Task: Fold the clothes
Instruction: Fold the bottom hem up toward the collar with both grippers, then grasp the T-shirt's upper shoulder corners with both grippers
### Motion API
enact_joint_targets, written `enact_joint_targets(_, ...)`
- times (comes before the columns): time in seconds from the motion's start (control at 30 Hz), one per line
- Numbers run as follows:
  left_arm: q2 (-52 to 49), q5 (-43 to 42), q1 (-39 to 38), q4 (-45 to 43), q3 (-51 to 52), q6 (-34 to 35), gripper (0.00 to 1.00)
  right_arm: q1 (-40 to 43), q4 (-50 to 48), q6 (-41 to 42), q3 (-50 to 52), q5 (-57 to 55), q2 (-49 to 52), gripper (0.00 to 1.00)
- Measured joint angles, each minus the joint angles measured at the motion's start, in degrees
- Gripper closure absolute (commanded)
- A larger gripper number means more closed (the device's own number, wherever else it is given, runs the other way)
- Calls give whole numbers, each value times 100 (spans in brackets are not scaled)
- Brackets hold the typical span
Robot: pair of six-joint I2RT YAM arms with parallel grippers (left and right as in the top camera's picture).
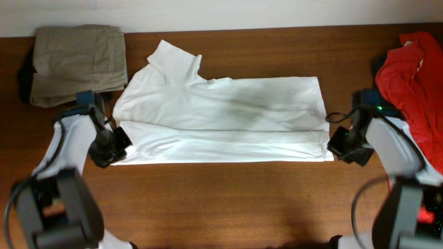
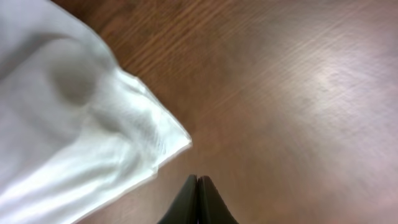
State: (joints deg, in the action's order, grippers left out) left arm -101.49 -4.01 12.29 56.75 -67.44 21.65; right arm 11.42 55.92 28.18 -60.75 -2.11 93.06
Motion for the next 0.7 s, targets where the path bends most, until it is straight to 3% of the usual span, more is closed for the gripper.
enact_joint_targets(0.17, 1692, -50, -61, -372, 7, 199, 100, 0, -247, -66, -289, 203, -1569, 96)
enact_joint_targets(0.27, 2214, -50, -264, -861, 2, 221, 100, 0, -581, -192, -428, 501, -1709, 96)
enact_joint_targets(0.37, 1893, -48, -514, -1099, 0, 240, 100, -4, -743, -476, -431, 979, -1060, 96)
enact_joint_targets(0.6, -103, -26, -592, -1163, 2, 190, 100, -184, -1147, -828, -424, 1473, 1128, 96)
enact_joint_targets(0.7, -693, 175, -592, -1246, 2, 177, 100, -173, -1290, -892, -468, 1515, 1515, 96)
